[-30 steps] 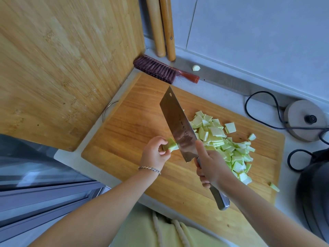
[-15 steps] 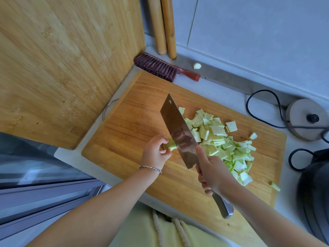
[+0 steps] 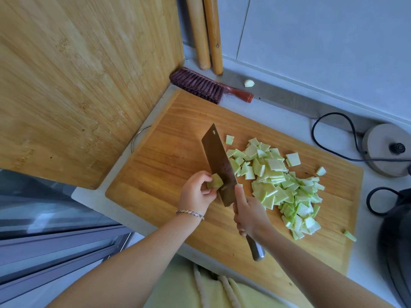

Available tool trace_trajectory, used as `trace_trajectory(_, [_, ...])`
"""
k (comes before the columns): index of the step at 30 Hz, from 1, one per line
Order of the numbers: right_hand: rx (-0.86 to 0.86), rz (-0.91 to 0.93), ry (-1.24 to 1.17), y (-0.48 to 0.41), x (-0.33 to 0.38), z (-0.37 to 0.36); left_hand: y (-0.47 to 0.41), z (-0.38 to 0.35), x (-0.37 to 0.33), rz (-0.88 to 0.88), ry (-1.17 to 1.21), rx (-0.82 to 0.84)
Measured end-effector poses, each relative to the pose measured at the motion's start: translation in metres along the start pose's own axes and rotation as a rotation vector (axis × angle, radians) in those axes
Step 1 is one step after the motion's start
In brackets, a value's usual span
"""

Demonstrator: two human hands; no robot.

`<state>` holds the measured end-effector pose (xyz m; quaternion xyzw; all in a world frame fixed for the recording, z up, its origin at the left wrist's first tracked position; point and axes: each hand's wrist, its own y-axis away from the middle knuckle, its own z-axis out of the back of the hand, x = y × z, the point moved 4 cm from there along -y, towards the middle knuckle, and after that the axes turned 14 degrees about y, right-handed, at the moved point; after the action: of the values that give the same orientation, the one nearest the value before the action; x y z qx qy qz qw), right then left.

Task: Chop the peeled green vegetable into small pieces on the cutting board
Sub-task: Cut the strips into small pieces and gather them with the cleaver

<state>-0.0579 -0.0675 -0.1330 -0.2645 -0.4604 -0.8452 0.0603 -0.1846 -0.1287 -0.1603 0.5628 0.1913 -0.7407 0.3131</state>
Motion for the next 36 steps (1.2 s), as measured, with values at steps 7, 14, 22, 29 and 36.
trace_trajectory(7, [0.020, 0.016, -0.030, 0.014, 0.005, 0.042, -0.005, 0.000, 0.000, 0.031, -0.026, 0.022])
trace_trajectory(14, [0.005, 0.009, -0.061, 0.026, 0.002, 0.054, -0.003, -0.010, -0.022, -0.110, -0.140, 0.049])
trace_trajectory(22, [0.085, -0.038, 0.015, 0.019, -0.024, 0.038, 0.029, -0.018, -0.011, 0.062, -0.450, 0.140])
trace_trajectory(29, [0.040, 0.006, 0.057, 0.006, -0.028, 0.021, 0.031, -0.021, -0.011, 0.018, -0.461, 0.127])
trace_trajectory(36, [0.024, -0.058, 0.000, 0.003, -0.035, 0.052, 0.025, -0.041, -0.007, 0.038, -0.365, 0.110])
